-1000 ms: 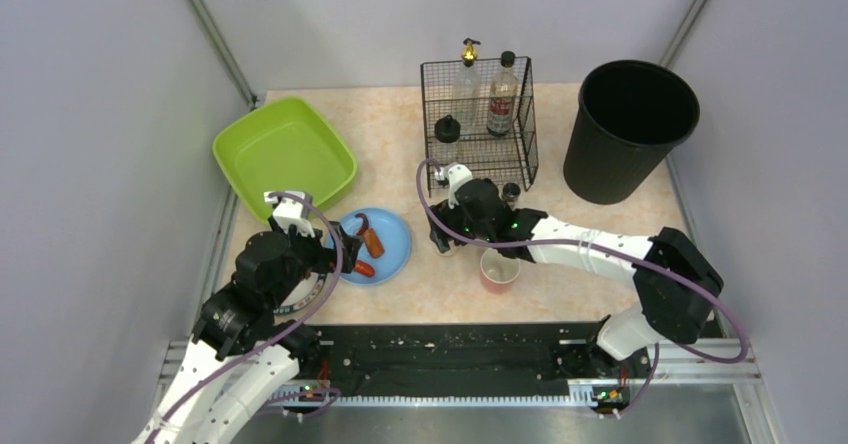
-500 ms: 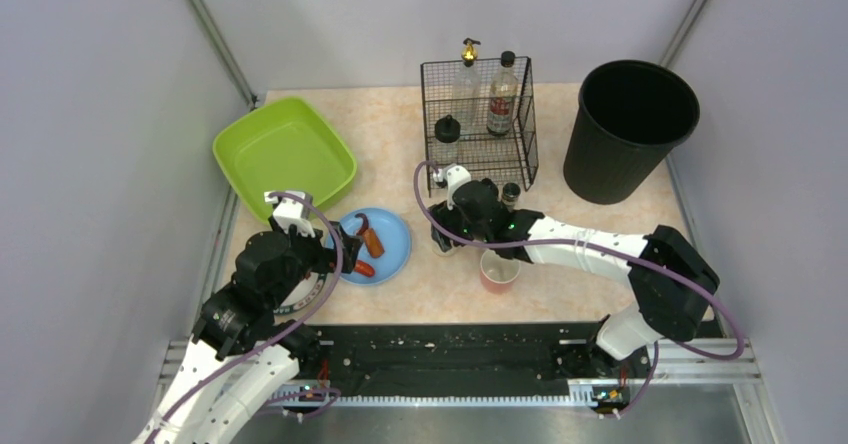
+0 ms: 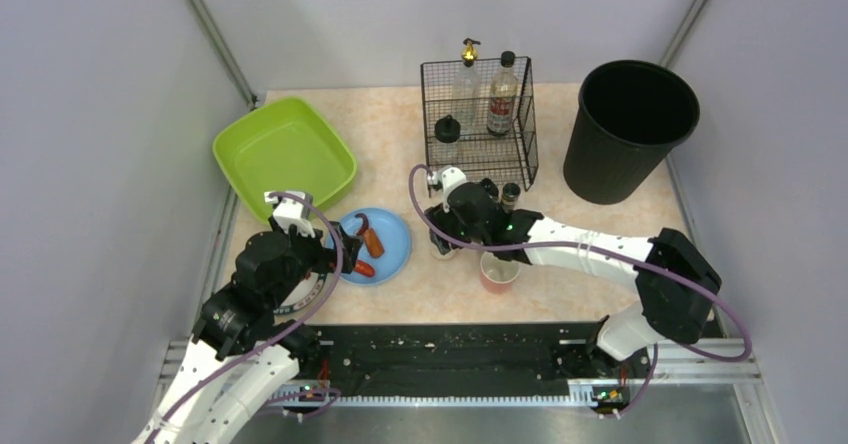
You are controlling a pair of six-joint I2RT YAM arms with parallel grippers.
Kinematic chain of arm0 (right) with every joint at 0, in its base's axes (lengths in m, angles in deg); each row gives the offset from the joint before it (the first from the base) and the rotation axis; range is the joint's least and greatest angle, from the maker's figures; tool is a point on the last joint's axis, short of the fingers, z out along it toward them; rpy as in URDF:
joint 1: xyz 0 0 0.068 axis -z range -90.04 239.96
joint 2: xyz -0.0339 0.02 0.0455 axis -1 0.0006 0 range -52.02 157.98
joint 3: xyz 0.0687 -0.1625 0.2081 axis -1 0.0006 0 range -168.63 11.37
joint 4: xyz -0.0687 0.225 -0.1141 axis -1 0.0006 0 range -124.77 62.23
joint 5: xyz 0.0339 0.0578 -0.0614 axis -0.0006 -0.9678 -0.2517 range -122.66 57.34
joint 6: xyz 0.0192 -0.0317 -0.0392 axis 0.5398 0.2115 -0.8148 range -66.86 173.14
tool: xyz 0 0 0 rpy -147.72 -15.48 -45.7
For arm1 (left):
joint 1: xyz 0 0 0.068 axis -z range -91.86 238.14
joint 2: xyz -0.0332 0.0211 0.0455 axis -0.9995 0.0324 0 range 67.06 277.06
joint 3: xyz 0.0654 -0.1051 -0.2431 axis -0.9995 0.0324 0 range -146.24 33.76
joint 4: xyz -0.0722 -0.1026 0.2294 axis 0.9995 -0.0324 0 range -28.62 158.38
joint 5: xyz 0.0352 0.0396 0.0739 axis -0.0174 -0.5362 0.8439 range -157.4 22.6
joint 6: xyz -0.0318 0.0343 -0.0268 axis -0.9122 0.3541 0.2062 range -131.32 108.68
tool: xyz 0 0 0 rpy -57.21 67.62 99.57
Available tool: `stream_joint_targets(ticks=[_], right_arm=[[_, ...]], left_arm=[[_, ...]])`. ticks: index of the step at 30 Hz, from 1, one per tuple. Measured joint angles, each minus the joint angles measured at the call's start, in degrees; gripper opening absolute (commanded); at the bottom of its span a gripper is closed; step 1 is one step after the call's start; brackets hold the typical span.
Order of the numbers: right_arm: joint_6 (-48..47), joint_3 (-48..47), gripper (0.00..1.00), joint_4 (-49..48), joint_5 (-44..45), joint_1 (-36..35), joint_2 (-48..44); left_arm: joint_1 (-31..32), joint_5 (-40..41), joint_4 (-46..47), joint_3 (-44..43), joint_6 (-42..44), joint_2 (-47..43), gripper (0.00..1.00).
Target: Clear the kitchen counter
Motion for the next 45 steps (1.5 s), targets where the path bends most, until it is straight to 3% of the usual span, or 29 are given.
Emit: stream_joint_targets(ticks=[12,27,45], right_arm=[[-1.73,-7.32,0.00,4.24,1.11,-0.33,-7.21],[-9.86,-22.91,0.00,8.35,9.01,0.31,-7.93],[-10.69,-29.18,0.00,7.65,10.86,14.45,-2.03]], left_arm=[[0.00,-0.26,0.00,0.00,0.00,0.00,0.99],[0.00,-0.35,0.00,0.00,0.00,-0.07,0.99],[0.00,-0.46,0.02,0.00,0.00,-0.79,0.99]])
